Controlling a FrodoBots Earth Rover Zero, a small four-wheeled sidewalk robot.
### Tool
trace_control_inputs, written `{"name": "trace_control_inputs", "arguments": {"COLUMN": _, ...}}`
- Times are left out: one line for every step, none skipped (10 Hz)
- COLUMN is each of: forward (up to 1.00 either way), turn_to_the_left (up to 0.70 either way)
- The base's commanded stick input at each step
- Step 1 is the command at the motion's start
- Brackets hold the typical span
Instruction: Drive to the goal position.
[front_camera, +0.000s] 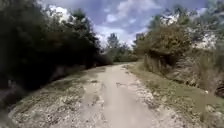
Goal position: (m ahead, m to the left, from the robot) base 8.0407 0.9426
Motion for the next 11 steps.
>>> {"name": "trace_control_inputs", "arguments": {"forward": 0.85, "turn_to_the_left": -0.34}}
{"name": "trace_control_inputs", "arguments": {"forward": 0.85, "turn_to_the_left": -0.13}}
{"name": "trace_control_inputs", "arguments": {"forward": 0.85, "turn_to_the_left": 0.00}}
{"name": "trace_control_inputs", "arguments": {"forward": 0.85, "turn_to_the_left": 0.00}}
{"name": "trace_control_inputs", "arguments": {"forward": 0.85, "turn_to_the_left": 0.00}}
{"name": "trace_control_inputs", "arguments": {"forward": 0.85, "turn_to_the_left": 0.00}}
{"name": "trace_control_inputs", "arguments": {"forward": 0.85, "turn_to_the_left": 0.00}}
{"name": "trace_control_inputs", "arguments": {"forward": 0.85, "turn_to_the_left": 0.00}}
{"name": "trace_control_inputs", "arguments": {"forward": 0.85, "turn_to_the_left": 0.00}}
{"name": "trace_control_inputs", "arguments": {"forward": 0.85, "turn_to_the_left": 0.00}}
{"name": "trace_control_inputs", "arguments": {"forward": 0.85, "turn_to_the_left": 0.00}}
